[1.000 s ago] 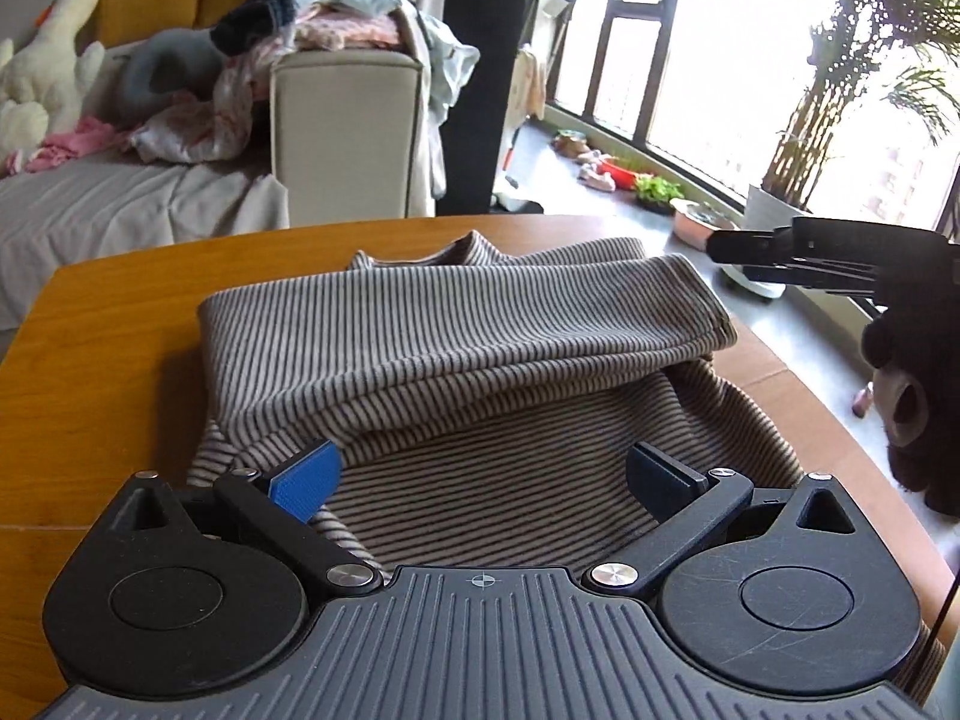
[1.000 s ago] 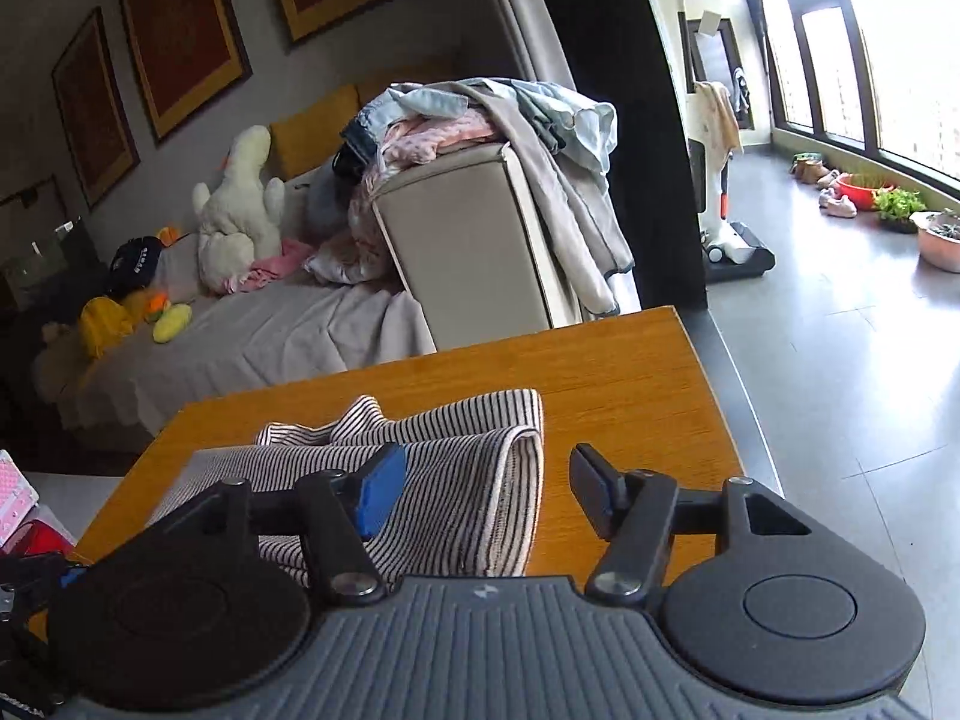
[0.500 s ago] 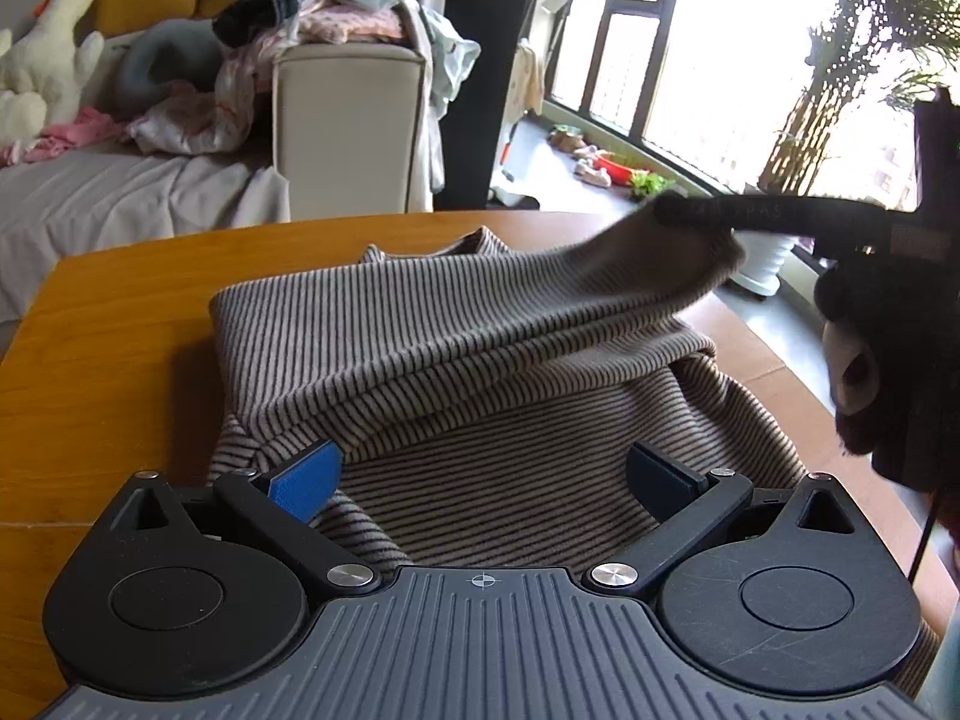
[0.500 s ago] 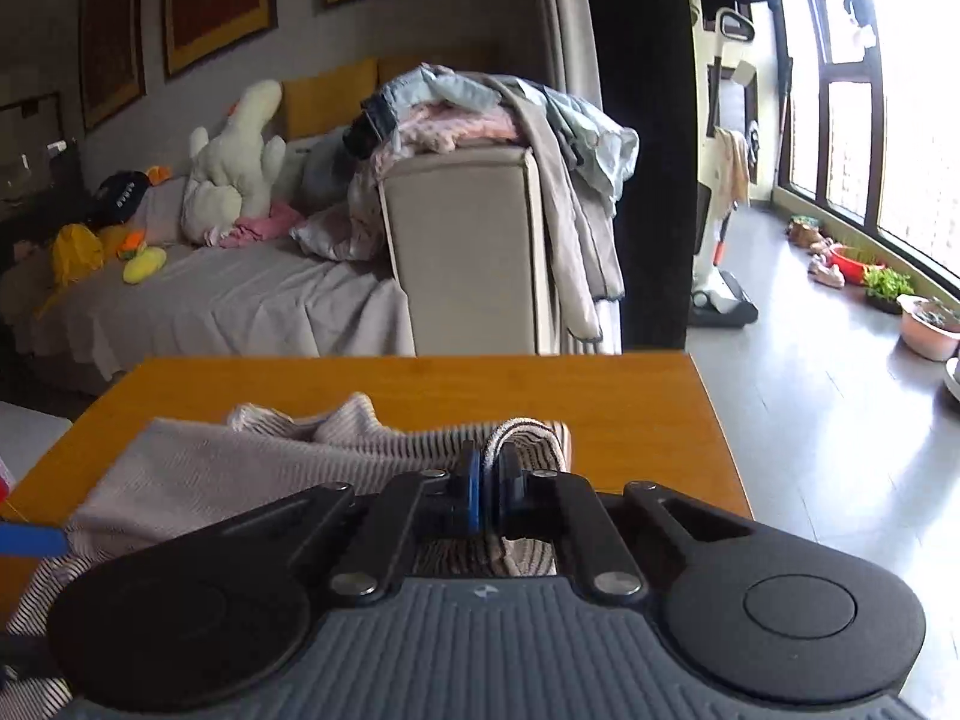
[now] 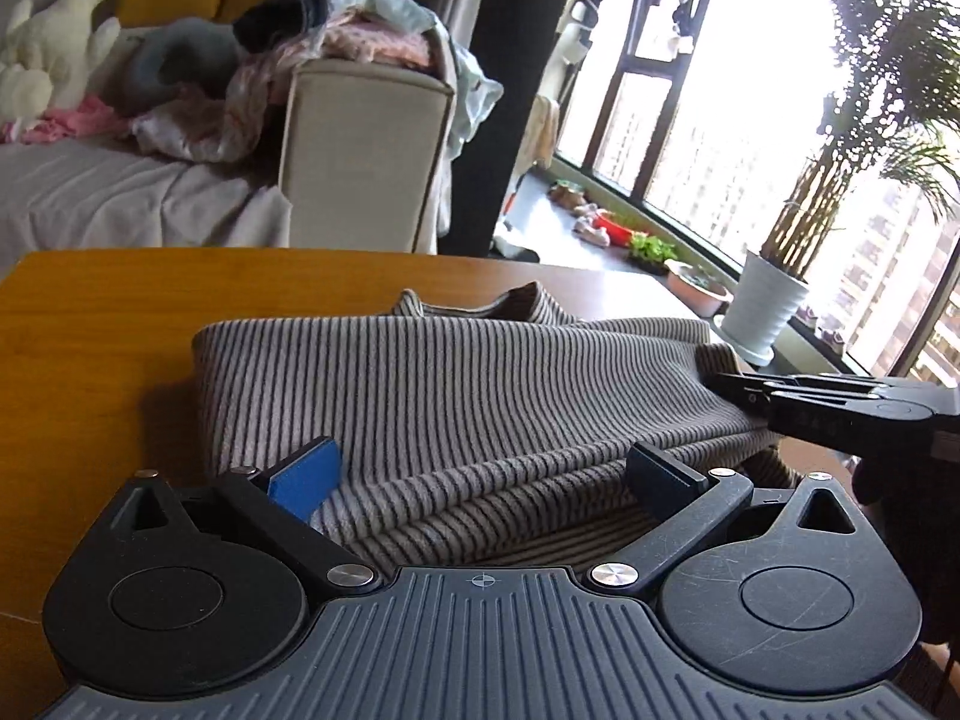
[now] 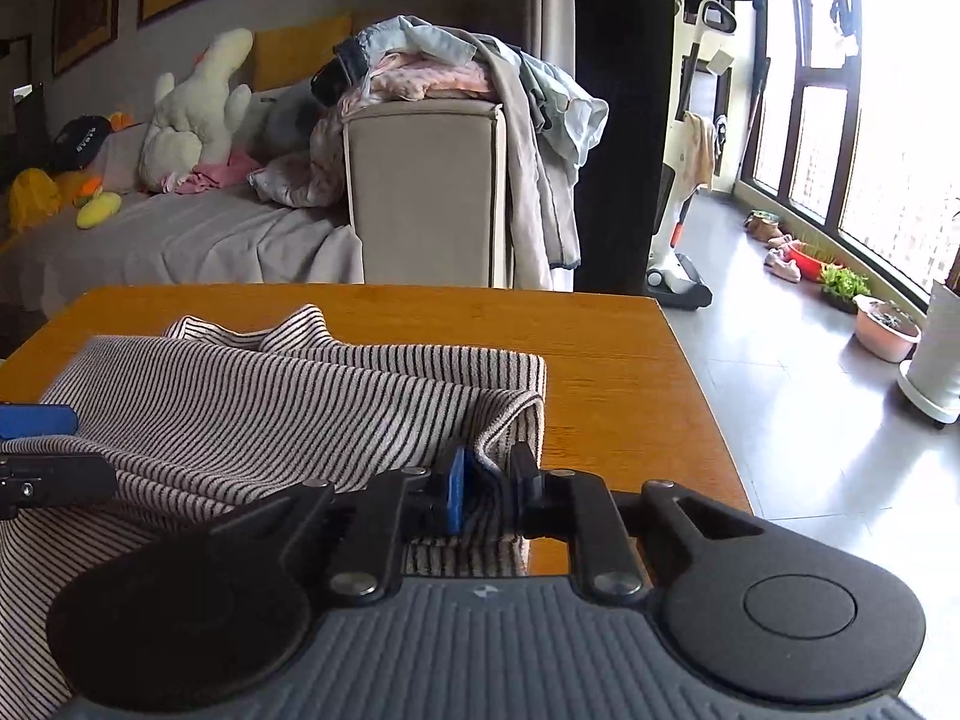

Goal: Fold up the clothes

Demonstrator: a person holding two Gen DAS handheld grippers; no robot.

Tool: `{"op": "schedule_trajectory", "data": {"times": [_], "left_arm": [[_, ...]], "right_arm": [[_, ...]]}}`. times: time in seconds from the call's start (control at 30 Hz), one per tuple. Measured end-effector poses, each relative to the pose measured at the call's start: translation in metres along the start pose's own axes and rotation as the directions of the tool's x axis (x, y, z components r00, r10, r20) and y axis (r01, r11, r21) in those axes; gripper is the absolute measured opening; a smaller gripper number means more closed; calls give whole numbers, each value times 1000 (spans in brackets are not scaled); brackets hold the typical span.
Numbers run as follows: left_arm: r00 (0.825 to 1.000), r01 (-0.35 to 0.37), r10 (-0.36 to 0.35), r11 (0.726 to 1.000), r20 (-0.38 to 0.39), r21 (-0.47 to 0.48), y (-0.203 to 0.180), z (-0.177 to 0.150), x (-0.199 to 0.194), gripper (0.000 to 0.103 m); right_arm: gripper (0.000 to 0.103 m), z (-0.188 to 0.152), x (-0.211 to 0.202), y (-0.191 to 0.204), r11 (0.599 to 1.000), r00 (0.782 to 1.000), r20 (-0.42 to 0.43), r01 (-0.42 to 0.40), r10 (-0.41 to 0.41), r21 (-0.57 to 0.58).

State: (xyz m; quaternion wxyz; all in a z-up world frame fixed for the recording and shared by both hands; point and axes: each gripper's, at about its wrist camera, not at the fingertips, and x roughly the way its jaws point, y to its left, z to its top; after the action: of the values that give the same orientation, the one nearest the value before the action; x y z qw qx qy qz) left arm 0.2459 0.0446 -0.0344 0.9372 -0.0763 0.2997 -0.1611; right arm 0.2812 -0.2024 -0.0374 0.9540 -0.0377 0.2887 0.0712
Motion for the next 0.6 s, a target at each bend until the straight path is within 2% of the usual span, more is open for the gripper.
{"op": "schedule_trajectory", "data": {"times": [0.17,0.2,0.27,0.33,0.4,0.47,0.5,0.6], "left_arm": [[1000,-14,14,1000,-6,16,-4,-1,-1,103],[1000,-16,17,1000,-6,17,-5,-1,-1,103],[1000,-22,22,1000,-6,21,-5,-2,-2,103],[999,-33,33,999,-5,26,-6,-3,-3,103],[999,-51,51,998,-6,33,-8,-6,-7,103],[997,-72,72,997,-8,39,-9,-9,-10,103],[997,-82,83,996,-8,42,-9,-10,-13,103],[994,-107,107,994,-9,38,-7,-16,-23,103]], "right_arm": [[25,-1,-2,5,999,999,14,42,-42,-26],[30,-1,-3,5,998,999,18,48,-48,-26],[44,0,-8,3,998,998,30,54,-53,-15],[76,3,-18,2,999,997,56,45,-45,-3],[89,6,-33,6,1000,994,106,0,-1,8],[95,9,-50,17,998,984,168,-58,58,-1],[103,10,-57,24,996,976,196,-93,93,-11],[103,7,-53,42,991,978,160,-132,134,-24]]}}
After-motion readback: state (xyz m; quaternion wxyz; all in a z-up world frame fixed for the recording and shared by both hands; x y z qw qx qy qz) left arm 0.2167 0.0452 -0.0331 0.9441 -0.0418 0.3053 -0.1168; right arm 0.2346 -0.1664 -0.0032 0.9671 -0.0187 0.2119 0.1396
